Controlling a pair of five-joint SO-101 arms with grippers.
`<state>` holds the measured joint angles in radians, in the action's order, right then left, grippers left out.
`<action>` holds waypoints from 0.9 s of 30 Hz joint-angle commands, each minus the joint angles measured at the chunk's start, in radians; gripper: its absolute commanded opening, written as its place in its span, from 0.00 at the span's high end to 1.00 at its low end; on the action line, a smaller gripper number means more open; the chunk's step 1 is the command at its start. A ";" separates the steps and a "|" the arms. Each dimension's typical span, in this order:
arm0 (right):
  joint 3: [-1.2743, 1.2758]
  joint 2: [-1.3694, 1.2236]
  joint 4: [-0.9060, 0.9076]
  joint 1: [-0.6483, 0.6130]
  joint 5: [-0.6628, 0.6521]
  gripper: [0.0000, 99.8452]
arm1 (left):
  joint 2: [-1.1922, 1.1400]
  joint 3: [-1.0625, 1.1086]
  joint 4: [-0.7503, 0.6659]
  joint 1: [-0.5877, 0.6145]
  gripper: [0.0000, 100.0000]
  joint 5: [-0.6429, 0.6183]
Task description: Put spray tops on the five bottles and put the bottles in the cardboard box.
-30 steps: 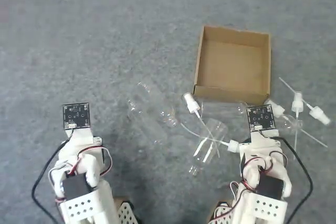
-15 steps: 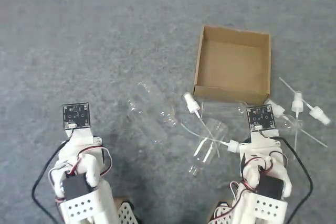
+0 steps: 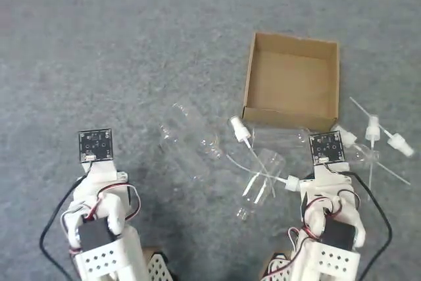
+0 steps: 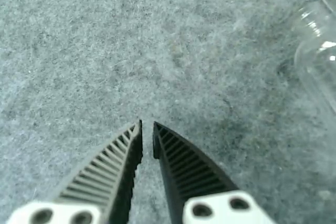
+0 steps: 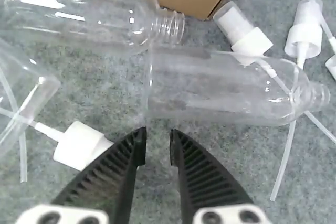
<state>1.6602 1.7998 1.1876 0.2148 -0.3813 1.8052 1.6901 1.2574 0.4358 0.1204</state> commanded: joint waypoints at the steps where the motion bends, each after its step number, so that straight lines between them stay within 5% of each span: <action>1: 0.023 0.012 0.002 0.012 -0.008 0.95 | 0.018 -0.005 0.006 0.005 0.98 0.005; 20: 0.023 0.012 0.002 0.007 -0.005 0.95 | 0.018 -0.005 0.006 -0.002 0.98 0.005; 27: 0.023 0.012 0.004 0.007 -0.005 0.95 | 0.018 -0.005 0.005 -0.190 0.97 0.005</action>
<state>1.6602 1.7998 1.1876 0.2148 -0.3813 1.8052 1.6901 1.2574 0.3376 0.1204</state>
